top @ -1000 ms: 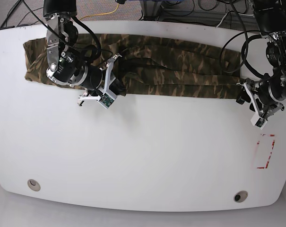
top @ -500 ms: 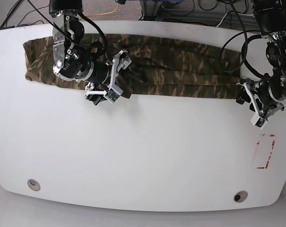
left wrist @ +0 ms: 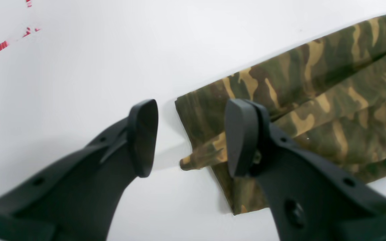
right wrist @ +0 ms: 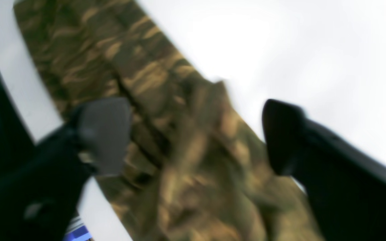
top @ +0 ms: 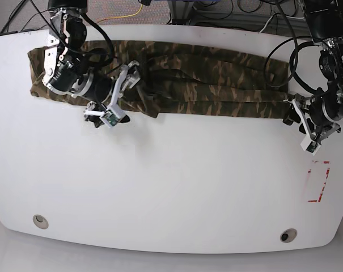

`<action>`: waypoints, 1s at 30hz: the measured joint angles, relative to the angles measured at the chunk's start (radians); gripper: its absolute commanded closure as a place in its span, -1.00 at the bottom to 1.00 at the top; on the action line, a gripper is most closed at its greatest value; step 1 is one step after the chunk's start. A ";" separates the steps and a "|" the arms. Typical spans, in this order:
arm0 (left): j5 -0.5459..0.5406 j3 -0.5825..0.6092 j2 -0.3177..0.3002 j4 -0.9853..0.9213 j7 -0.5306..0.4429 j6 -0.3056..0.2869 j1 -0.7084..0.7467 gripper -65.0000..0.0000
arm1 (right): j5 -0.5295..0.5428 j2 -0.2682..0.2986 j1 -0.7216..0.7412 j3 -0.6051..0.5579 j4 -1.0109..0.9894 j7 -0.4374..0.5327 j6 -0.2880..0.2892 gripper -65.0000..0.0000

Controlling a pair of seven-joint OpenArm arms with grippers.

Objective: Layout the t-shirt on the table in an organized manner, then fold the t-shirt properly

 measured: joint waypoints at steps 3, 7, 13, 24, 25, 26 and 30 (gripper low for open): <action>-0.030 0.000 0.029 0.034 -0.001 0.000 0.000 0.08 | -0.002 0.003 0.000 0.053 -0.011 0.000 -0.002 0.40; -0.036 0.000 0.076 0.082 -0.002 -0.001 0.002 0.08 | 0.008 -0.001 -0.020 0.113 -0.012 0.002 0.000 1.00; -0.034 0.000 0.114 0.094 -0.002 0.000 0.005 0.08 | 0.003 0.004 -0.049 0.104 -0.039 0.002 -0.002 0.86; -0.026 -0.002 0.129 0.093 0.001 -0.001 0.008 0.08 | 0.000 -0.005 -0.081 0.019 -0.311 0.153 -0.008 0.86; -0.026 -0.002 0.129 0.093 0.000 -0.001 0.008 0.08 | 0.000 -0.001 -0.080 0.008 -0.335 0.177 -0.010 0.86; -0.026 -0.002 0.128 0.092 0.000 0.000 0.008 0.08 | 0.001 0.003 -0.076 -0.008 -0.373 0.216 -0.008 0.86; -0.025 -0.002 0.126 0.092 0.000 0.000 0.008 0.08 | 0.002 0.014 -0.055 -0.047 -0.477 0.310 0.001 0.86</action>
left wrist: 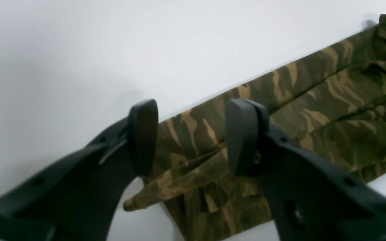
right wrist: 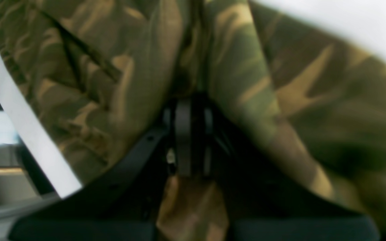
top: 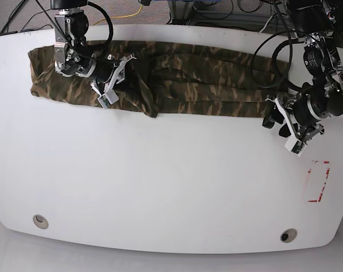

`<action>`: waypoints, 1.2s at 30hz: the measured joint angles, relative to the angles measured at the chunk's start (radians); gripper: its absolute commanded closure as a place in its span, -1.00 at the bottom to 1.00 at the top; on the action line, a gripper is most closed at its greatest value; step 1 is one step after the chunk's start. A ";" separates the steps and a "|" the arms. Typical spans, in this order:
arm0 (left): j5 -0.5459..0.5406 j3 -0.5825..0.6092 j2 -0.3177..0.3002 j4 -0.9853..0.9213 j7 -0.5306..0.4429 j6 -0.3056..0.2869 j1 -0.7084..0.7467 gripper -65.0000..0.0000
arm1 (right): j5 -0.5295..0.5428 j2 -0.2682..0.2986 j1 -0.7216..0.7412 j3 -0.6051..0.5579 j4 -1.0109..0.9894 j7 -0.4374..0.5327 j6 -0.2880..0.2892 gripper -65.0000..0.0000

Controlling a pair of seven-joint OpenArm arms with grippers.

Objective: Layout the t-shirt on the table in an organized manner, then fold the t-shirt properly

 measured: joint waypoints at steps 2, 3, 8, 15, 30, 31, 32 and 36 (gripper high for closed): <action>-0.001 -0.001 0.000 0.000 -0.002 0.000 0.003 0.08 | -0.014 0.010 0.018 -0.016 -0.015 0.003 0.009 0.86; -0.001 -0.001 0.000 0.000 -0.001 0.000 0.005 0.08 | -0.031 0.010 0.024 -0.019 -0.016 0.001 0.010 0.86; 0.000 -0.001 0.000 0.000 -0.001 0.000 0.011 0.08 | -0.084 0.011 0.015 -0.014 0.086 -0.059 -0.011 0.85; 0.000 -0.002 0.000 0.000 -0.001 0.000 0.011 0.08 | -0.079 -0.014 -0.006 0.083 0.383 -0.280 -0.001 0.85; -0.001 -0.002 -0.001 0.000 -0.001 0.000 0.010 0.08 | -0.080 -0.111 0.035 0.058 0.428 -0.406 -0.003 0.85; -0.001 -0.002 0.000 0.000 -0.001 0.000 0.011 0.08 | -0.077 -0.113 0.035 0.050 0.428 -0.403 -0.003 0.85; -0.001 -0.002 -0.001 0.000 -0.001 0.000 0.011 0.08 | -0.074 -0.116 0.035 0.042 0.428 -0.399 -0.002 0.85; 0.000 -0.005 -0.014 -0.001 -0.001 0.000 0.013 0.08 | -0.071 -0.120 0.034 -0.007 0.387 -0.337 -0.002 0.85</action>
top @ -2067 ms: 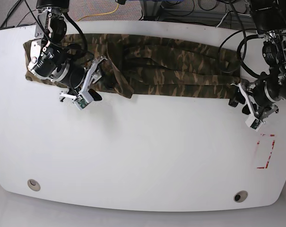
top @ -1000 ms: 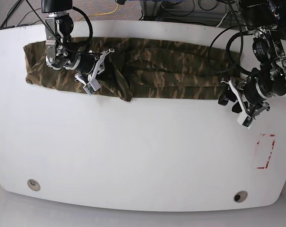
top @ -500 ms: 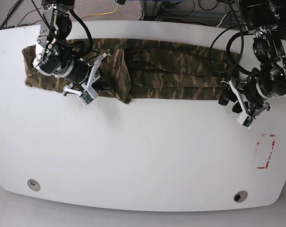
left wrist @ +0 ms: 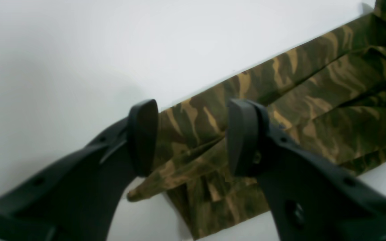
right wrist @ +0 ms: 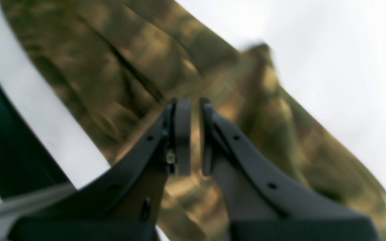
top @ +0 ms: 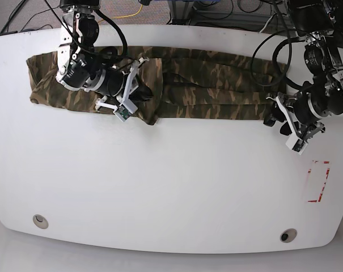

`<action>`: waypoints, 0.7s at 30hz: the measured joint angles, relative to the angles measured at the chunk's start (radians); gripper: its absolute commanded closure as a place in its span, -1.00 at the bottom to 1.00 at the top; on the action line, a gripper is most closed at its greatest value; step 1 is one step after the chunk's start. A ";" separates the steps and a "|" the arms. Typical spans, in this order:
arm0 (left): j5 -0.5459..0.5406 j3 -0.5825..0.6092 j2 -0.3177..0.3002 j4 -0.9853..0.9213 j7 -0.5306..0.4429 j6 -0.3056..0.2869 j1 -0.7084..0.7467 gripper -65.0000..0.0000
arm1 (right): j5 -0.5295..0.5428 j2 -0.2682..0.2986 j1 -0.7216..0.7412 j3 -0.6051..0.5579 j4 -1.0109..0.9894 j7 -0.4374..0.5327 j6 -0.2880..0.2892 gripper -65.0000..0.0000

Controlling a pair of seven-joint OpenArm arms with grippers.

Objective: Layout the t-shirt on the table in an organized manner, then fold the t-shirt properly

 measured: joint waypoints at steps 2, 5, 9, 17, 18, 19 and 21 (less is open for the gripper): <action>0.001 -0.001 -0.003 0.000 0.000 0.000 0.000 0.08 | -0.003 0.000 0.000 -0.028 -0.032 0.021 0.000 0.85; -0.001 -0.001 -0.001 0.000 0.000 0.000 0.000 0.08 | -0.003 0.002 -0.005 -0.066 -0.085 0.038 0.000 0.85; 0.000 0.000 -0.002 0.000 0.000 0.000 0.000 0.08 | -0.005 0.002 -0.012 -0.082 -0.106 0.036 0.000 0.85; -0.001 0.000 -0.002 0.034 0.000 0.000 -0.004 0.31 | 0.004 0.048 0.001 -0.058 0.036 0.041 0.003 0.85; 0.000 0.000 -0.002 0.042 0.000 0.000 -0.005 0.31 | 0.010 0.060 0.003 -0.047 0.052 0.047 0.003 0.85; 0.000 0.000 -0.002 0.053 0.000 0.000 -0.006 0.31 | 0.018 0.073 0.006 -0.030 0.065 0.061 0.003 0.85; 0.000 -0.001 -0.002 0.066 0.000 0.000 -0.008 0.31 | 0.018 0.092 0.008 -0.003 0.069 0.062 0.003 0.85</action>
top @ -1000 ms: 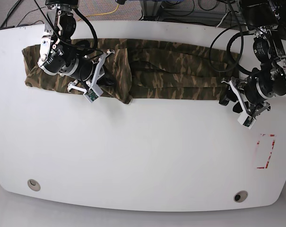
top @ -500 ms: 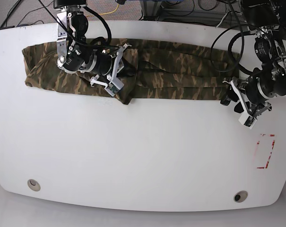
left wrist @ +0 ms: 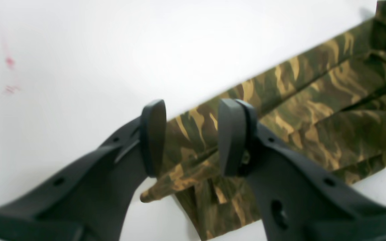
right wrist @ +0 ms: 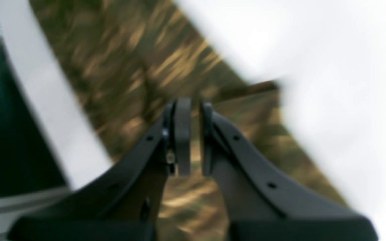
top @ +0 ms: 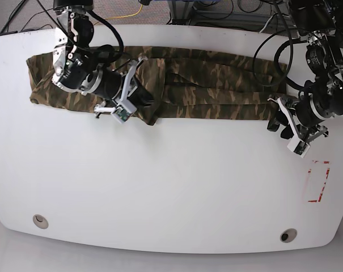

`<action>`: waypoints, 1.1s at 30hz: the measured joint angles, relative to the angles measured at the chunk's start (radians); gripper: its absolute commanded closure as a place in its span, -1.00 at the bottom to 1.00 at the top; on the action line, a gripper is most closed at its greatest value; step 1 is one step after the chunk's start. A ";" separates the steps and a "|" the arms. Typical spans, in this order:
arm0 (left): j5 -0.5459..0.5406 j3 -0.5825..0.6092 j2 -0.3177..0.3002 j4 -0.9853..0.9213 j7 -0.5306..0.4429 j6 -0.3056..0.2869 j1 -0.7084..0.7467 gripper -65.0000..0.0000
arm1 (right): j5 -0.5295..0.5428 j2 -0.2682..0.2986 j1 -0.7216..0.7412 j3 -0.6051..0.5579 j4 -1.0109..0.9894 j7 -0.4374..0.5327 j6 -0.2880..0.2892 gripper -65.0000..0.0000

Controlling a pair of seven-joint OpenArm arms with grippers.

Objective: Layout the t-shirt on the table in an organized manner, then fold the t-shirt properly

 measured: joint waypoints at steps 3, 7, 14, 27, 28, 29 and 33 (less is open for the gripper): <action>-0.007 0.001 0.001 0.010 -0.001 0.000 0.001 0.31 | -0.031 0.024 -0.009 0.056 -0.010 -0.014 -0.003 0.85; -0.008 -0.010 0.000 0.011 0.000 0.000 0.010 0.31 | -0.113 0.038 -0.036 0.101 -0.018 0.012 -0.004 0.85; 0.002 -0.070 0.001 0.019 0.011 0.000 0.076 0.30 | -0.198 0.029 -0.072 0.101 -0.146 0.185 0.001 0.85; -0.014 -0.171 0.021 0.006 0.015 -0.003 0.089 -0.40 | -0.182 0.032 -0.032 0.105 -0.502 0.451 0.009 0.85; -0.035 -0.191 0.027 0.006 0.014 -0.003 0.090 -0.48 | -0.182 0.032 -0.027 0.103 -0.512 0.457 0.009 0.85; -0.061 -0.208 0.032 0.005 0.016 -0.003 0.090 -0.59 | -0.182 0.032 -0.025 0.102 -0.517 0.461 0.009 0.85; -0.141 -0.296 0.049 -0.042 0.057 -0.003 0.080 -0.70 | -0.175 0.032 -0.026 0.102 -0.526 0.477 0.012 0.85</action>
